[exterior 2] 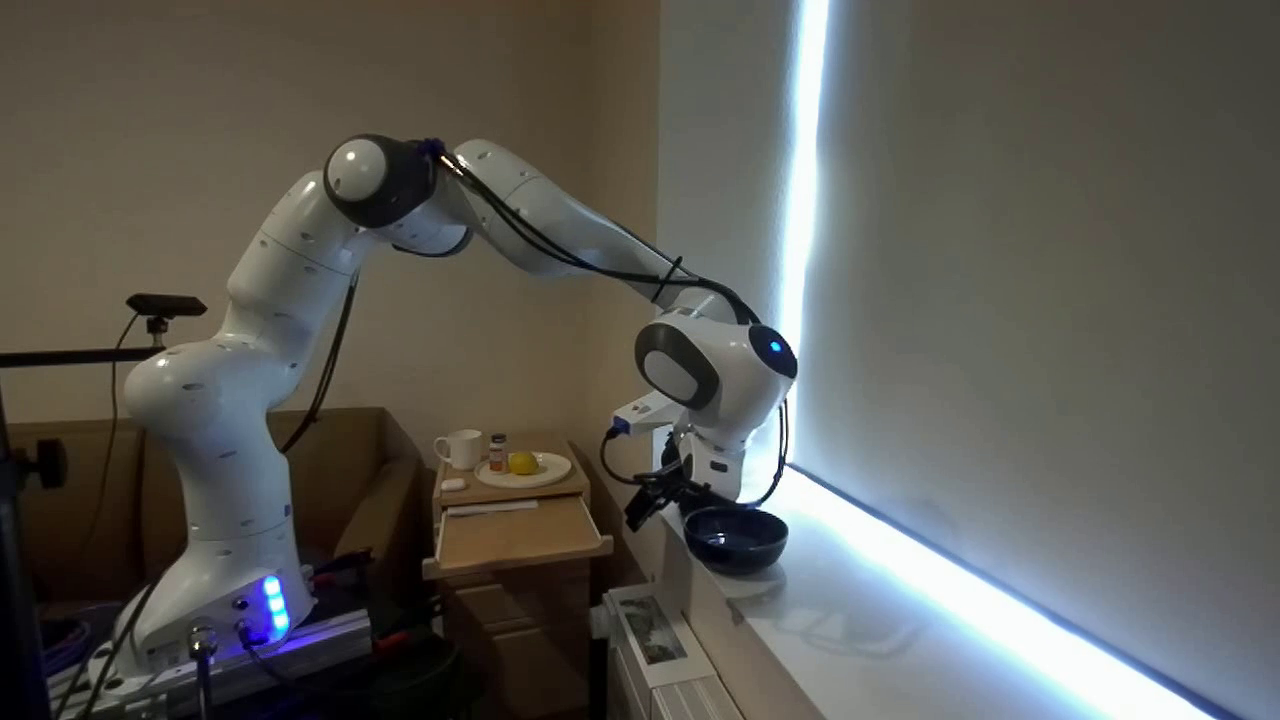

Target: Take the bowl and put it on the windowsill

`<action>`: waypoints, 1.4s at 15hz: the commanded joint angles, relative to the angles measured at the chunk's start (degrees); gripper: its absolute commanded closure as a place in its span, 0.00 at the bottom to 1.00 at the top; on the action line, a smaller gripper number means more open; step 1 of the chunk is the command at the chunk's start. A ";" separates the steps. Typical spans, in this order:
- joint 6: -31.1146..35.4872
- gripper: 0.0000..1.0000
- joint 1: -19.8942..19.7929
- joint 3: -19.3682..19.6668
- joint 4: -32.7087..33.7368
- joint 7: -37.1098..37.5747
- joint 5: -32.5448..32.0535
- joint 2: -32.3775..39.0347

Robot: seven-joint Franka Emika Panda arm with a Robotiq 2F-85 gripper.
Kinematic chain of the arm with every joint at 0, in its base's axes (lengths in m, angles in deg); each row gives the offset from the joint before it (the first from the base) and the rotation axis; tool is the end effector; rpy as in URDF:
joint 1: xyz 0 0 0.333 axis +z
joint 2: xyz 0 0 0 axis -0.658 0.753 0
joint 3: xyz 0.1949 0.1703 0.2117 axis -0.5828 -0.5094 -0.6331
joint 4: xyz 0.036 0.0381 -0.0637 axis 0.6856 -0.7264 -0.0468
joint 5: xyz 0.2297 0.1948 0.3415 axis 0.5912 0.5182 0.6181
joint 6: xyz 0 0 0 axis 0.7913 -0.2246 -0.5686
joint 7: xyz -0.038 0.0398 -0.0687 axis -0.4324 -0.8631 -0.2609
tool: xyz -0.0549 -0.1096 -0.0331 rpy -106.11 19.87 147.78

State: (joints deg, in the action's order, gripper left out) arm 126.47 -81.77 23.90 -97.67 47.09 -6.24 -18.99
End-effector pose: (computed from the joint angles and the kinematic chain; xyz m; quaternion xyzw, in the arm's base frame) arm 0.3893 -0.5348 0.2168 -0.6705 0.6661 0.1578 0.2861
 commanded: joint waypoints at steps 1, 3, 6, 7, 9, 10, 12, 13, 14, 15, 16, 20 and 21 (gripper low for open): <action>-0.06 0.00 -0.16 -0.29 0.29 0.19 -0.10 0.16; 3.20 0.00 1.66 -0.23 -0.55 1.42 -0.82 0.77; 6.21 0.00 3.86 -0.32 -0.02 5.58 -2.21 3.40; 6.66 0.00 4.52 -0.34 0.29 6.67 -2.60 4.22; 7.72 0.00 6.38 -0.14 0.60 8.77 -4.24 6.13; 8.25 0.00 7.30 0.00 0.78 10.01 -5.10 7.13; 7.97 0.00 6.79 -0.41 0.17 9.27 -4.24 6.50; 8.85 0.00 7.51 -0.39 0.17 10.19 -4.78 7.28; 9.40 0.00 8.01 -0.34 0.22 10.64 -4.92 7.80; 9.54 0.00 8.26 -0.28 0.23 10.81 -4.95 8.07; 11.39 0.00 8.65 -0.17 0.04 11.47 -4.43 8.28; 25.08 0.00 9.57 -1.55 -1.77 12.25 1.66 9.50; 27.52 0.00 9.63 -2.05 -1.98 12.37 3.53 9.82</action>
State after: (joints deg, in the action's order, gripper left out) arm 146.92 -72.57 23.00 -98.56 58.86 -6.96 -10.19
